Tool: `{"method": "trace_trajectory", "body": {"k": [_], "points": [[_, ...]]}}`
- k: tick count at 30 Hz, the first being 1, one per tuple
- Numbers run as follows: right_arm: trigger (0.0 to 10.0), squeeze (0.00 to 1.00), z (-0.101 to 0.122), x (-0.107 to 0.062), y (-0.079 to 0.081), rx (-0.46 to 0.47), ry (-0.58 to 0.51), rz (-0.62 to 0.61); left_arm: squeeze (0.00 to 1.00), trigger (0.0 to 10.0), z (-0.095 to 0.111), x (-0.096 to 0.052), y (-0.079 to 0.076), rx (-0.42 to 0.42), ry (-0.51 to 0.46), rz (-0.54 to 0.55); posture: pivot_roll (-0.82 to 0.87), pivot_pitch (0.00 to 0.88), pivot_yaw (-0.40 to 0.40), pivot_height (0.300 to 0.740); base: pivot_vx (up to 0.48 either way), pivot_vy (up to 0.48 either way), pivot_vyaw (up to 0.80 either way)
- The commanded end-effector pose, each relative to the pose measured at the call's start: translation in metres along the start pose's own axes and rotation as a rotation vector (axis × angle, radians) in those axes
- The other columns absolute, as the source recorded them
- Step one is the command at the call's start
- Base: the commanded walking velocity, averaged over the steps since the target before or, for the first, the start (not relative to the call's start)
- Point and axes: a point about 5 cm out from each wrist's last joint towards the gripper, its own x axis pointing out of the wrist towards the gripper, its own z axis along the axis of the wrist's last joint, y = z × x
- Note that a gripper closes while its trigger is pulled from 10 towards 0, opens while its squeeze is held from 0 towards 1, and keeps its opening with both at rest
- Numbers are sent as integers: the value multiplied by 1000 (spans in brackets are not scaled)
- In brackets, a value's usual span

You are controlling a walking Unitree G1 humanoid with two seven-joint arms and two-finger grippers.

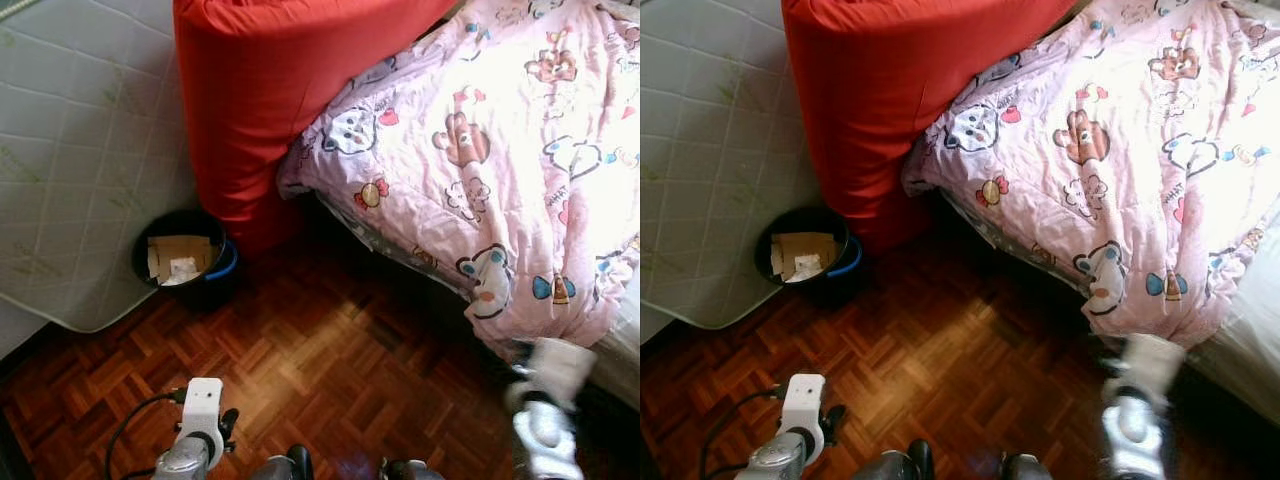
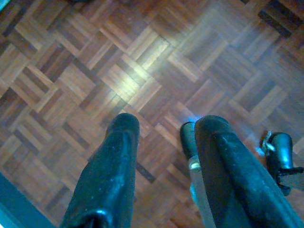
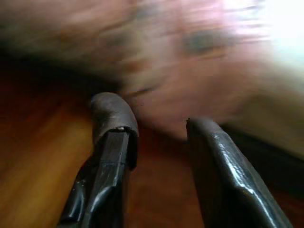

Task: Clean up the room

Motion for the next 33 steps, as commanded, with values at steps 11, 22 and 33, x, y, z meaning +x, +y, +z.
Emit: {"method": "trace_trajectory", "body": {"k": [11, 22, 33], "points": [[10000, 0, -53, -21, 21, -104, 265, 178, 0, 10000, -19, -6, 11, -10, 70, 33, -12, 204, 33, 740, 0, 0, 0], [10000, 0, -70, -31, 22, -126, 333, 200, 0, 10000, -24, -7, 10, -13, 90, 38, -1, 199, 25, 740, 0, 0, 0], [10000, 0, -72, -33, 20, -88, 331, 199, 0, 10000, -32, -7, -10, 21, 165, -12, -19, 187, 29, 740, 0, 0, 0]]}}
